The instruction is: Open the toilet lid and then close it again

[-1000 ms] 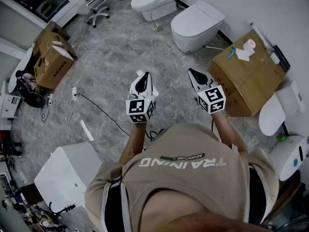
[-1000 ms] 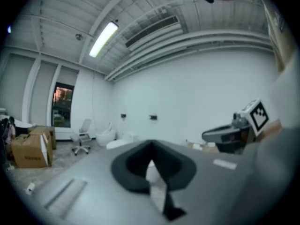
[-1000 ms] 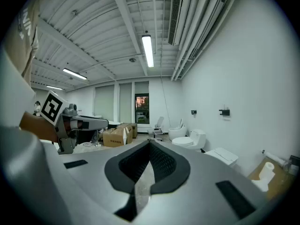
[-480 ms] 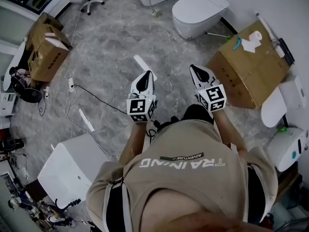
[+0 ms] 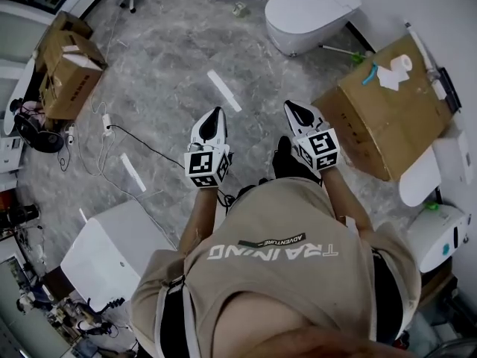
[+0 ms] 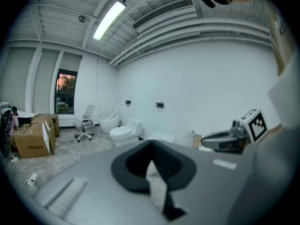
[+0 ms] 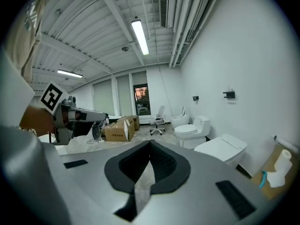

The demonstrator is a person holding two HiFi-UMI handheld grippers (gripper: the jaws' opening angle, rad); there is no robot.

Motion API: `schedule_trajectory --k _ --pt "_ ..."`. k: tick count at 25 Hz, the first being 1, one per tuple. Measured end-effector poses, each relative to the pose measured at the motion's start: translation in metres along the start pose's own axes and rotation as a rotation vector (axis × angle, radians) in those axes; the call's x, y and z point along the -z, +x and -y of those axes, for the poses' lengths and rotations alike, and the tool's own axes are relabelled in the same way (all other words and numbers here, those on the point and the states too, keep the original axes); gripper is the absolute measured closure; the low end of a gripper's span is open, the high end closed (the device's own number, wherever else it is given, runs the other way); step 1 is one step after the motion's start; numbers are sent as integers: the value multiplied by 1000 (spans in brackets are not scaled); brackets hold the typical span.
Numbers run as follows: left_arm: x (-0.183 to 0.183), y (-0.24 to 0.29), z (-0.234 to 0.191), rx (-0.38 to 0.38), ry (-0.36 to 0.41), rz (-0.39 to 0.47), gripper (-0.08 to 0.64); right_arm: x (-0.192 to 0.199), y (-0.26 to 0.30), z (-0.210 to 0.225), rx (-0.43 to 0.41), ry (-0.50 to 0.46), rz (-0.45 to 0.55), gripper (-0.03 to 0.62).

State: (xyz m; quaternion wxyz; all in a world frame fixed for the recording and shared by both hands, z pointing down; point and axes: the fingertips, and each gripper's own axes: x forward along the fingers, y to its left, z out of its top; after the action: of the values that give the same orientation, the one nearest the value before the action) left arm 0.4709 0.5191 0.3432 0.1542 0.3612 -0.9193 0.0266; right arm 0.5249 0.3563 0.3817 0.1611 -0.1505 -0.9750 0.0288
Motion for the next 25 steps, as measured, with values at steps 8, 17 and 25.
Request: schedule_trajectory --k 8,17,25 --pt "-40 74 -15 -46 26 4 557 -16 64 71 -70 -43 -28 578" --pt "-36 141 -55 -32 -9 -37 557 -24 131 94 -104 -38 -67 578" --pt "-65 202 -119 69 36 24 557 -56 202 104 -24 -41 -82 578"
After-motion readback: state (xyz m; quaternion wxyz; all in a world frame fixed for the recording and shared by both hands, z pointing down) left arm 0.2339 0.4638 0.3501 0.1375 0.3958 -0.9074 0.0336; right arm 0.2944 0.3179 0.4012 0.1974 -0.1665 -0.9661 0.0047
